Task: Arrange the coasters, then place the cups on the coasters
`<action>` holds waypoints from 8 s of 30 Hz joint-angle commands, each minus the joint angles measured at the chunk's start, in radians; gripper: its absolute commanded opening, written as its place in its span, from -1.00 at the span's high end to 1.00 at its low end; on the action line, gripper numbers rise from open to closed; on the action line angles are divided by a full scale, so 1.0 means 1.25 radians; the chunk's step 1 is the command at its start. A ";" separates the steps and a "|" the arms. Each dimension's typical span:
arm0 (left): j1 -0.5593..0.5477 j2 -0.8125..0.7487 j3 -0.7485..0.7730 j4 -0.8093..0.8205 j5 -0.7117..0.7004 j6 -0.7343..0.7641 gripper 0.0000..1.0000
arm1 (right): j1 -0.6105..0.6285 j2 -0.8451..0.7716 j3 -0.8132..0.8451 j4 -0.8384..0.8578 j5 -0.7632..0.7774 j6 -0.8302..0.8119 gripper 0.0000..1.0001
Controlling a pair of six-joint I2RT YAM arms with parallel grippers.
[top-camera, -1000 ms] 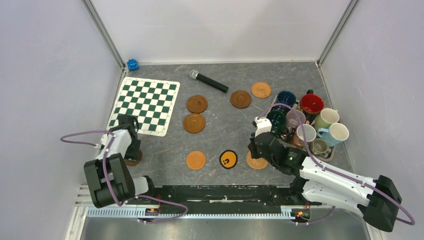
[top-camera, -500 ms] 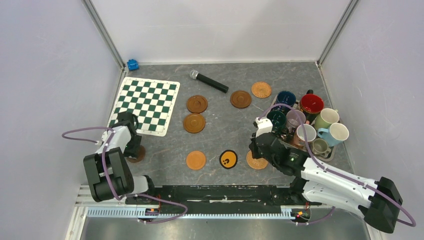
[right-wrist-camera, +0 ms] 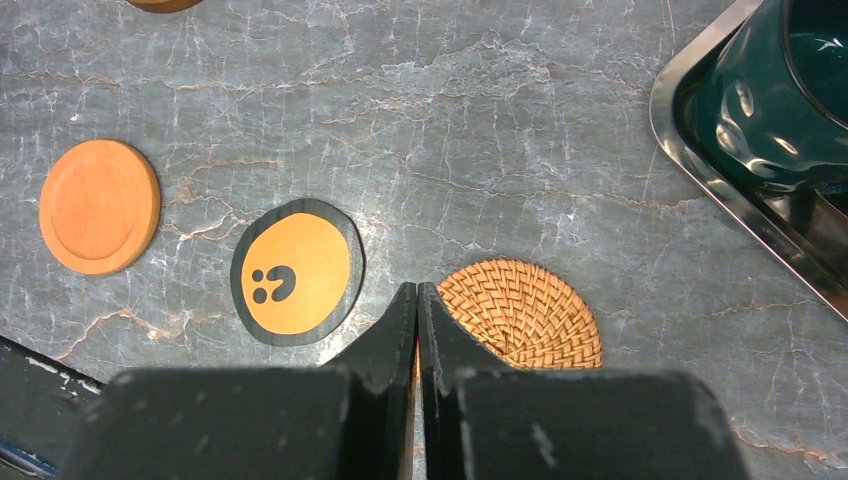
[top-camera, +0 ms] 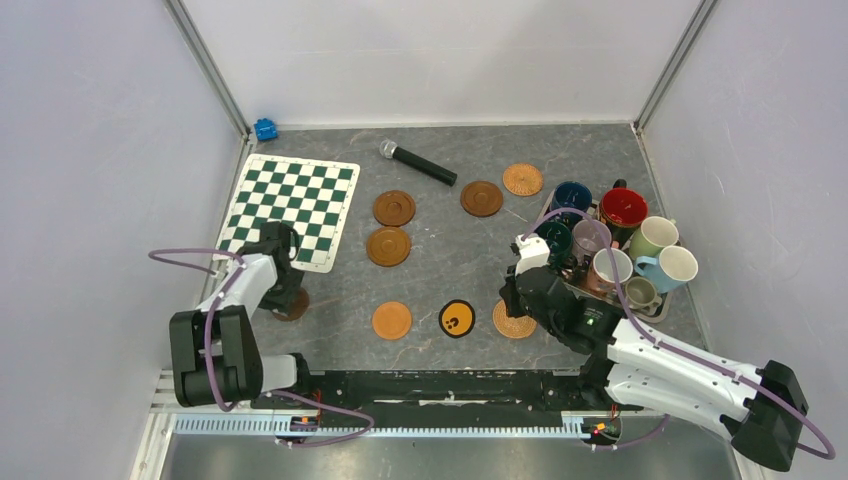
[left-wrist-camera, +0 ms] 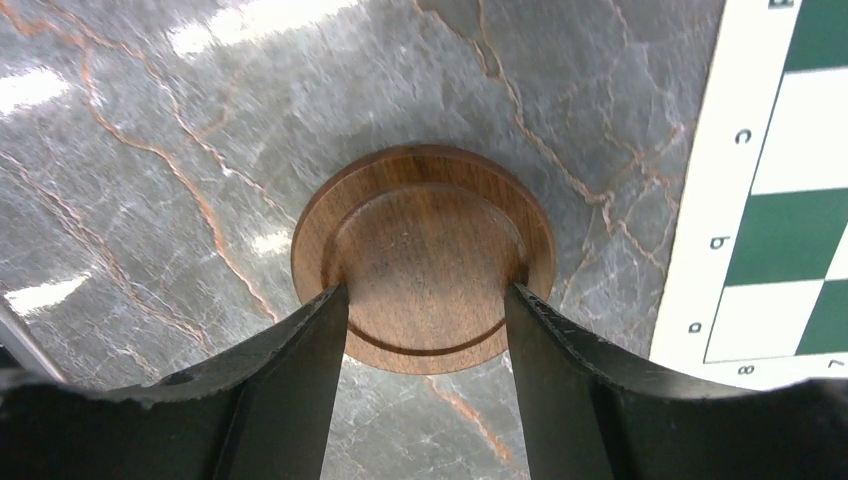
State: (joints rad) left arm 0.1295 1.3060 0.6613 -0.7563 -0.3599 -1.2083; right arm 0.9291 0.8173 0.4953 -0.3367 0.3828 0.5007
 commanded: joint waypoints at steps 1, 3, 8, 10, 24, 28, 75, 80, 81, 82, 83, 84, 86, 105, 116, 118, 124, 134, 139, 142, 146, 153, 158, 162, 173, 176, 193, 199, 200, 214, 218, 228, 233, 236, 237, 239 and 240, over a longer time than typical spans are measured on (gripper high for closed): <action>-0.053 0.021 -0.056 -0.036 0.122 -0.055 -0.32 | -0.002 -0.008 -0.002 0.004 0.019 0.000 1.00; -0.071 0.021 -0.060 -0.037 0.139 -0.064 -0.32 | -0.002 -0.008 -0.004 0.003 0.015 0.003 1.00; -0.094 0.025 -0.063 -0.069 0.139 -0.087 -0.34 | -0.002 -0.011 -0.004 0.004 0.012 0.008 1.00; -0.125 0.018 -0.072 -0.069 0.148 -0.096 -0.34 | -0.002 -0.011 -0.004 0.004 0.011 0.007 1.00; -0.176 -0.031 -0.075 -0.098 0.182 -0.125 -0.35 | -0.002 0.034 0.024 0.008 0.015 0.028 1.00; -0.195 -0.026 -0.076 -0.099 0.189 -0.131 -0.37 | -0.002 0.047 0.030 0.007 0.012 0.031 1.00; -0.419 -0.152 0.137 0.066 0.216 0.277 -0.64 | -0.002 0.195 0.201 0.041 0.035 0.024 1.00; -0.418 -0.134 0.172 0.118 0.263 0.477 -0.66 | -0.003 0.287 0.280 0.080 0.066 -0.018 1.00; -0.419 -0.121 0.179 0.133 0.264 0.505 -0.66 | -0.006 0.313 0.300 0.082 0.075 -0.026 1.00; -0.419 -0.101 0.185 0.145 0.266 0.518 -0.65 | -0.013 0.335 0.326 0.083 0.077 -0.031 1.00; -0.417 -0.078 0.195 0.165 0.277 0.521 -0.64 | -0.023 0.360 0.348 0.088 0.074 -0.038 1.00; -0.418 -0.044 0.206 0.180 0.312 0.516 -0.62 | -0.038 0.387 0.376 0.096 0.065 -0.044 1.00; -0.419 0.021 0.227 0.215 0.397 0.513 -0.58 | -0.071 0.439 0.432 0.103 0.048 -0.063 1.00; -0.419 0.289 0.186 0.500 0.466 0.392 -0.36 | -0.360 0.796 0.608 0.236 -0.091 -0.145 1.00; -0.442 0.277 0.104 0.470 0.453 0.356 -0.44 | -0.415 0.955 0.675 0.301 -0.208 -0.183 1.00; -0.443 0.276 0.091 0.470 0.452 0.347 -0.44 | -0.417 0.974 0.693 0.301 -0.213 -0.190 1.00; -0.447 0.256 0.073 0.469 0.450 0.343 -0.44 | -0.423 1.015 0.727 0.301 -0.213 -0.205 1.00; -0.447 0.198 0.153 0.451 0.554 0.357 -0.45 | -0.423 1.027 0.691 0.287 -0.289 -0.193 1.00; -0.441 0.198 0.272 0.315 0.491 0.439 -0.43 | -0.411 0.959 0.598 0.308 -0.304 -0.205 1.00; -0.430 0.204 0.302 0.274 0.478 0.467 -0.43 | -0.398 0.919 0.552 0.307 -0.304 -0.201 1.00; -0.410 0.208 0.307 0.280 0.527 0.472 -0.44 | -0.371 0.869 0.474 0.316 -0.303 -0.188 1.00; -0.395 0.126 0.333 0.230 0.545 0.564 -0.49 | -0.295 0.808 0.369 0.339 -0.324 -0.168 1.00; -0.384 0.053 0.364 0.147 0.475 0.643 -0.52 | -0.236 0.775 0.319 0.341 -0.297 -0.151 1.00; -0.385 0.001 0.376 0.107 0.442 0.684 -0.54 | -0.211 0.738 0.269 0.348 -0.255 -0.134 1.00; -0.385 -0.058 0.301 0.149 0.432 0.653 -0.53 | -0.179 0.692 0.219 0.344 -0.224 -0.139 1.00; -0.385 -0.022 0.286 0.167 0.473 0.606 -0.49 | -0.178 0.690 0.230 0.344 -0.226 -0.136 1.00; -0.373 0.270 0.233 0.465 0.531 0.434 -0.17 | -0.171 0.642 0.185 0.380 -0.258 -0.105 1.00; -0.373 0.303 0.216 0.477 0.529 0.434 -0.16 | -0.172 0.632 0.198 0.383 -0.272 -0.106 1.00; -0.373 0.305 0.212 0.477 0.530 0.434 -0.16 | -0.171 0.629 0.202 0.383 -0.273 -0.107 1.00; -0.404 0.299 0.120 0.477 0.513 0.413 -0.20 | -0.173 0.630 0.290 0.342 -0.205 -0.144 1.00; -0.417 0.292 0.106 0.477 0.516 0.410 -0.21 | -0.176 0.645 0.332 0.331 -0.187 -0.153 1.00; -0.439 0.237 0.067 0.476 0.507 0.376 -0.20 | -0.186 0.651 0.378 0.317 -0.179 -0.153 1.00; -0.444 0.222 0.059 0.477 0.505 0.370 -0.21 | -0.186 0.649 0.360 0.310 -0.186 -0.152 1.00; -0.444 0.215 0.080 0.486 0.516 0.371 -0.24 | -0.185 0.646 0.344 0.310 -0.197 -0.148 1.00; -0.444 0.210 0.097 0.482 0.527 0.374 -0.26 | -0.186 0.645 0.338 0.310 -0.202 -0.147 1.00; -0.443 0.202 0.136 0.465 0.533 0.385 -0.28 | -0.185 0.645 0.320 0.320 -0.217 -0.149 1.00; -0.442 0.196 0.153 0.456 0.531 0.394 -0.29 | -0.185 0.648 0.313 0.323 -0.224 -0.155 1.00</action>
State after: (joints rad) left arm -0.4171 1.5879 0.7784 -0.1066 0.2909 -0.7174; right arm 0.7002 1.6314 0.9199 0.0463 0.1295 0.3210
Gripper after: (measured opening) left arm 0.634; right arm 0.004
